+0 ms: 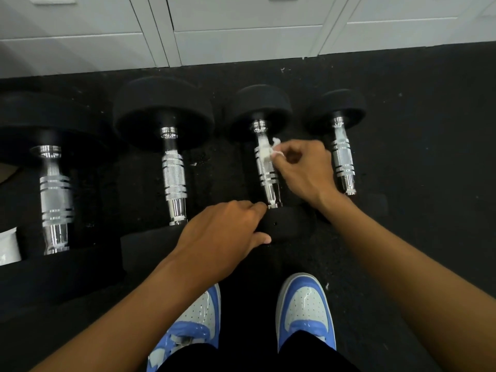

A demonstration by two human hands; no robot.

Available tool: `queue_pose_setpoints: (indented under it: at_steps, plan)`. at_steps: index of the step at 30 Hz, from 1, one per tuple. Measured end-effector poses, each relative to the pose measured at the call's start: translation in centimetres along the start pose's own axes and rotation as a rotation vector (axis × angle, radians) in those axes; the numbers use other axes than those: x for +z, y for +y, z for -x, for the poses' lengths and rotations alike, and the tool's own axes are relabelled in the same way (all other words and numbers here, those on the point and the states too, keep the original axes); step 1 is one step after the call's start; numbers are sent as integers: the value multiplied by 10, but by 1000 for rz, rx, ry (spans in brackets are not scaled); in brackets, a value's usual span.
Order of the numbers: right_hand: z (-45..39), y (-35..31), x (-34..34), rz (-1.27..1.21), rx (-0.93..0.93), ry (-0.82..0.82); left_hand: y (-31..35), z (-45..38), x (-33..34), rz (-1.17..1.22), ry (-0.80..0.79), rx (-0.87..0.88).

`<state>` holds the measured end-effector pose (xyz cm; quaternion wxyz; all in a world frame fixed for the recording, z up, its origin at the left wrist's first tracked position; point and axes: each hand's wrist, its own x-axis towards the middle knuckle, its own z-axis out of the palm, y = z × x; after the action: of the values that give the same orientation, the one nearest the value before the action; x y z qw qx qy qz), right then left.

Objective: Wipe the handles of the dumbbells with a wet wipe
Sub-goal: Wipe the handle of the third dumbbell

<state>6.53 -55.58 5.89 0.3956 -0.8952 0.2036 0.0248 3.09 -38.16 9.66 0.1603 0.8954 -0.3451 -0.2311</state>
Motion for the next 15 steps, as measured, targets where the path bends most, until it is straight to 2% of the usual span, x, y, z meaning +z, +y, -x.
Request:
queue_pose_setpoints:
  at_steps: [4,10,15]
  plan:
    - [-11,7,4,31,97,-21,1,0,-2,16,-10,-3]
    - [-4,-9,-4,33,-39,-27,0,0,-1,4,-10,-12]
    - [4,4,-8,76,6,-113,0,0,-1,11,-16,-14]
